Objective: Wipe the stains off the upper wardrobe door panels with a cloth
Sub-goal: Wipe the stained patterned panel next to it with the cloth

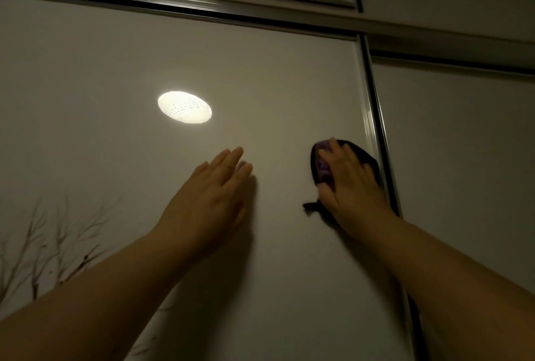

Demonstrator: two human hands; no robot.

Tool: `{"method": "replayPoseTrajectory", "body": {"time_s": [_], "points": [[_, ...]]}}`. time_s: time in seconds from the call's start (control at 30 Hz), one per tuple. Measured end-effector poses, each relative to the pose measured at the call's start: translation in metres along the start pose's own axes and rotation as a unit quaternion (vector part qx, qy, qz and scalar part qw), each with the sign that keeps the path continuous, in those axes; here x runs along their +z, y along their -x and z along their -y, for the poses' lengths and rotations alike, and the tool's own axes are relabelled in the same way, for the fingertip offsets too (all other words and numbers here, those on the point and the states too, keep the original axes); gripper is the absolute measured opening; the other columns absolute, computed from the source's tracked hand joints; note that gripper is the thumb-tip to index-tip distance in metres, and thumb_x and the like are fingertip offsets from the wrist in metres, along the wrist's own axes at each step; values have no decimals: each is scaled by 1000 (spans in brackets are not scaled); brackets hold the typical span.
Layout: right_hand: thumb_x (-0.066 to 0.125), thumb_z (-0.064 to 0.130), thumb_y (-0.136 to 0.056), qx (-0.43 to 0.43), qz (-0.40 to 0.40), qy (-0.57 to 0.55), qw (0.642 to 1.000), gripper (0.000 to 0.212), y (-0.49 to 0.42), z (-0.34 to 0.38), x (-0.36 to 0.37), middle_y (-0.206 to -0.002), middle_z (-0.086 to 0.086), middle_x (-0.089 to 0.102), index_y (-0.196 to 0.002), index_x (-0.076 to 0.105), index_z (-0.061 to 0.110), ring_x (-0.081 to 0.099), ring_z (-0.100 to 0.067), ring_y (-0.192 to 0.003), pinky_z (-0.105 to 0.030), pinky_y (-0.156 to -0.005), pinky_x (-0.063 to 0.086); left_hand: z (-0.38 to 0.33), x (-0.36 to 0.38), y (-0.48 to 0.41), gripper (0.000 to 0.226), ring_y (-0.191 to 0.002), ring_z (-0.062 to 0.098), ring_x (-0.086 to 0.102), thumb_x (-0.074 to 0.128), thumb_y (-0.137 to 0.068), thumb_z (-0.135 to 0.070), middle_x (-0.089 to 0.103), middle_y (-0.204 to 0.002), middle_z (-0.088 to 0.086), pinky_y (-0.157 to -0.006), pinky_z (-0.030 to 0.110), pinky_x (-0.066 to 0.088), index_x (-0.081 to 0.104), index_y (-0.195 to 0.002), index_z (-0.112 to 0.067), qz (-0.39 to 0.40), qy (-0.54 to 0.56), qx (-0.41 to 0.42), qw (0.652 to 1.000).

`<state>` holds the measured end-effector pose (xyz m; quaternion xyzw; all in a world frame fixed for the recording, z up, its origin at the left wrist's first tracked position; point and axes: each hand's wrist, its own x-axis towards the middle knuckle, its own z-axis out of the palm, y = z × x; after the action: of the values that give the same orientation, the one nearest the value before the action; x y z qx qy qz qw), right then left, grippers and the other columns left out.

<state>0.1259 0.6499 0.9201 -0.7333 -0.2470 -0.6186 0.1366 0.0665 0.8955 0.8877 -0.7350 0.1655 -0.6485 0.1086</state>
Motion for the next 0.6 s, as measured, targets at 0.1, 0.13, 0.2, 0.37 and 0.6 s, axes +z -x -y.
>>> {"method": "replayPoseTrajectory", "body": {"time_s": [0.1, 0.13, 0.2, 0.37, 0.6], "points": [[42, 28, -87, 0, -13, -17, 1000, 61, 4, 20, 14, -157, 5, 8, -145, 21, 27, 1, -15, -143, -44, -114, 1, -6, 5, -6, 57, -132, 32, 32, 40, -84, -33, 35, -145, 16, -102, 46, 23, 43, -135, -9, 3, 7, 4, 1000], [37, 33, -84, -18, -13, -21, 1000, 63, 13, 25, 18, -156, 6, 10, -144, 22, 29, 2, -14, -143, -44, -113, 1, -7, 6, -7, 59, -132, 31, 32, 35, -84, -36, 35, -145, 15, -102, 46, 23, 43, -136, -10, 6, 6, 7, 1000], [30, 42, -78, -65, 15, -23, 997, 66, 36, 29, 20, -155, 10, 11, -143, 19, 36, 1, -10, -142, -42, -113, 2, -9, 9, -8, 64, -131, 32, 33, 29, -82, -40, 36, -144, 15, -102, 47, 23, 43, -136, -10, 11, -1, 17, 1000], [35, 42, -77, -116, 88, -6, 989, 67, 69, -1, 8, -152, 21, 1, -139, 11, 47, -8, 0, -140, -35, -112, -2, 1, 10, -5, 62, -129, 32, 36, 31, -81, -40, 40, -142, 14, -100, 51, 25, 43, -135, -12, 9, -16, 33, 999], [38, 31, -89, 67, -29, -5, 997, 58, -44, 9, -3, -157, 0, 10, -144, 21, 24, 5, -20, -143, -44, -115, 3, 36, 6, 4, 62, -129, 32, 35, 35, -81, -40, 39, -142, 14, -99, 52, 25, 42, -136, -12, -7, -20, 33, 999]]}}
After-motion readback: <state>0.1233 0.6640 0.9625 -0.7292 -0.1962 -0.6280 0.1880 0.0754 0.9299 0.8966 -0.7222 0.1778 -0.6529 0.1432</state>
